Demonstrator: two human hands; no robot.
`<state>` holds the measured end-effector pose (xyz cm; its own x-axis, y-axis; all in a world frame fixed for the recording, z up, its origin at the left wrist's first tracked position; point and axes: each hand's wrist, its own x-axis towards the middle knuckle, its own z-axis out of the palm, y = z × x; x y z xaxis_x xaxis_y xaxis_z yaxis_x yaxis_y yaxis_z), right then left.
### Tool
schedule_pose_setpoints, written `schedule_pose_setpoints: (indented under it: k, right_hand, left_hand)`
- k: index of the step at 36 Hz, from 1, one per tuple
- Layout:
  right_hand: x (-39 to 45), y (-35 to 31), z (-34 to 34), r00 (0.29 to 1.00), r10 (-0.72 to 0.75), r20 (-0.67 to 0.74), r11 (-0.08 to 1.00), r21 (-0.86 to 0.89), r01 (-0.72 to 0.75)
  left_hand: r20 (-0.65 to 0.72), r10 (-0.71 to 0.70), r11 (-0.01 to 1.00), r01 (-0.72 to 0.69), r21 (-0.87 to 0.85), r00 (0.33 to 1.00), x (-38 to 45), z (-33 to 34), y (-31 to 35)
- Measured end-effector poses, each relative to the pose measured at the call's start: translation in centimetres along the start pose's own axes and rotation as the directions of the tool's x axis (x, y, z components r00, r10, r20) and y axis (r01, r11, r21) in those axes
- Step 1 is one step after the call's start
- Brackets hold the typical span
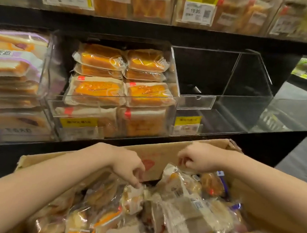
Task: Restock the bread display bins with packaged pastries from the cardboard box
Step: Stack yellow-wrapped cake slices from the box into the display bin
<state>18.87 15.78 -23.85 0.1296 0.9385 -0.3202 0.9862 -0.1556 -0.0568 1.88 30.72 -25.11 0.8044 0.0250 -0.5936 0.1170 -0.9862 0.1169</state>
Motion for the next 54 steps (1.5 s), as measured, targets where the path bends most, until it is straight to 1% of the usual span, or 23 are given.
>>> schedule_pose_setpoints:
  k: [2,4,6,10,11,13,15,19,22,25,27,31,34,36,37,39,41,43,44,47,50,51,54]
  right_hand:
    - [-0.8,1.2,1.6,0.986,0.047,0.157,0.996,0.067,-0.059]
    - [-1.6,2.2,3.3,0.956,0.055,0.289,0.985,0.141,-0.099]
    - [-2.3,2.8,5.3,0.936,0.065,0.347,0.980,0.155,-0.126]
    - [-3.3,3.2,8.6,0.947,0.059,0.314,0.983,0.149,-0.110]
    - [-3.5,3.2,9.0,0.949,0.045,0.311,0.990,0.113,-0.084]
    - [-4.0,3.0,9.6,0.948,0.027,0.318,0.998,-0.062,-0.007]
    - [-4.1,2.6,9.9,0.954,0.025,0.300,0.978,-0.206,0.039]
    - [-3.6,2.1,9.7,0.970,-0.007,0.242,0.943,-0.321,0.086]
    - [-3.4,2.0,9.4,0.961,-0.019,0.275,0.937,-0.331,0.113]
    - [-3.2,1.7,9.4,0.946,-0.018,0.322,0.949,-0.293,0.118]
    - [-3.1,1.6,9.1,0.942,-0.016,0.335,0.968,-0.232,0.099]
    - [-3.1,1.7,8.3,0.945,0.030,0.327,0.999,0.013,-0.036]
    - [-3.0,1.9,7.9,0.946,0.066,0.319,0.973,0.187,-0.131]
    - [-2.9,1.8,7.5,0.940,0.090,0.330,0.947,0.264,-0.183]
    - [-2.9,1.7,7.1,0.931,0.099,0.350,0.923,0.317,-0.218]
    - [-2.8,1.4,6.1,0.919,0.106,0.379,0.824,0.483,-0.295]
    - [-2.7,1.3,4.8,0.932,0.115,0.344,0.716,0.622,-0.318]
    - [-2.3,1.3,3.5,0.932,0.130,0.337,0.582,0.735,-0.347]
    - [-2.1,1.3,2.8,0.922,0.139,0.361,0.499,0.779,-0.380]
    - [-1.8,0.9,0.9,0.884,0.125,0.451,0.256,0.846,-0.467]
    - [-1.6,-0.4,-0.6,0.897,0.060,0.439,-0.089,0.897,-0.433]
    - [-1.5,-0.9,-0.8,0.902,0.041,0.430,-0.152,0.895,-0.420]
    - [-0.8,-2.2,-0.8,0.917,0.010,0.400,-0.241,0.890,-0.386]
  left_hand:
    - [0.014,-0.014,1.000,0.014,-0.024,1.000,0.9,-0.1,0.3]
    - [0.032,-0.022,0.999,0.023,-0.045,0.999,1.8,-0.2,0.7]
    - [0.054,-0.022,0.998,0.025,-0.059,0.998,2.6,-0.3,1.2]
    - [0.072,0.001,0.997,0.005,-0.079,0.997,3.8,-0.5,2.5]
    - [0.070,0.003,0.997,0.002,-0.078,0.998,4.0,-0.4,2.9]
    - [0.060,0.008,0.997,-0.004,-0.074,0.998,4.4,-0.2,3.5]
    - [0.066,0.017,0.997,-0.012,-0.077,0.998,4.7,0.0,4.0]
    - [0.109,0.027,0.998,-0.020,-0.067,0.994,5.0,0.4,4.5]
    - [0.128,0.028,0.997,-0.019,-0.073,0.991,4.9,0.6,4.8]
    - [0.139,0.021,0.996,-0.009,-0.086,0.990,4.7,0.8,4.9]
    - [0.142,0.017,0.996,-0.004,-0.093,0.990,4.6,0.8,5.0]
    - [0.144,0.033,0.989,-0.011,-0.149,0.989,4.3,0.8,5.0]
    - [0.136,0.053,0.977,-0.023,-0.213,0.989,4.3,0.8,5.0]
    - [0.128,0.067,0.963,-0.030,-0.269,0.989,4.2,0.7,5.0]
    - [0.126,0.076,0.951,-0.035,-0.306,0.989,4.1,0.7,5.1]
    - [0.118,0.096,0.918,-0.043,-0.394,0.988,4.0,0.6,5.1]
    - [0.108,0.116,0.858,-0.045,-0.512,0.987,3.9,0.3,5.1]
    - [0.101,0.129,0.774,-0.037,-0.632,0.987,3.6,-0.1,4.9]
    - [0.099,0.135,0.736,-0.033,-0.677,0.986,3.5,-0.4,4.7]
    - [0.086,0.180,0.626,-0.047,-0.778,0.980,2.9,-1.1,3.5]
    - [0.041,0.198,0.540,-0.074,-0.839,0.979,2.8,-0.8,2.3]
    - [0.025,0.178,0.526,-0.074,-0.848,0.984,2.8,-0.5,2.1]
    - [-0.049,0.052,0.512,-0.069,-0.856,0.997,3.1,0.8,1.9]
